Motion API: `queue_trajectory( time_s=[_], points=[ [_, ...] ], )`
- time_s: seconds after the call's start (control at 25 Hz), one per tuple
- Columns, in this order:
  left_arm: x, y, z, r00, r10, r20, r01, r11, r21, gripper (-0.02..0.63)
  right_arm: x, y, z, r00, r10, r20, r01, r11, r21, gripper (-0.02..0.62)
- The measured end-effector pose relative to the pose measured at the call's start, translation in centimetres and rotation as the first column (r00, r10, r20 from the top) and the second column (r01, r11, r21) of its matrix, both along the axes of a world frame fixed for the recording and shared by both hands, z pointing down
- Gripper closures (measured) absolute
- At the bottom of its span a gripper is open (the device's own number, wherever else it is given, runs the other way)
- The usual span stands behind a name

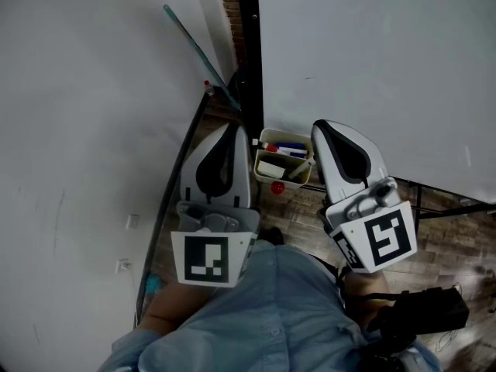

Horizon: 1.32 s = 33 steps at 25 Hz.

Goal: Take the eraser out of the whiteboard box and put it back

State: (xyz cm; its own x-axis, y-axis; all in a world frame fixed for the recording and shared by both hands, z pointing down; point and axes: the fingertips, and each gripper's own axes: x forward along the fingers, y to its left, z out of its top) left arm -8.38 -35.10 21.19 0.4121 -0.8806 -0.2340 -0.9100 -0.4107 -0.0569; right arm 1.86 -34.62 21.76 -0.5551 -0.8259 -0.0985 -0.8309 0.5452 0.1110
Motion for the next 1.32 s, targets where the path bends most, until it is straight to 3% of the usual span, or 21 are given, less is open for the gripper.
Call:
queue_trajectory(
  time_s=[1.32],
  points=[
    [0.85, 0.18, 0.05, 1.000, 0.002, 0.013, -0.002, 1.000, 0.000, 0.601, 0.42, -0.01, -0.37, 1.000, -0.012, 0.020, 0.011, 1.000, 0.013, 0.595]
  ],
)
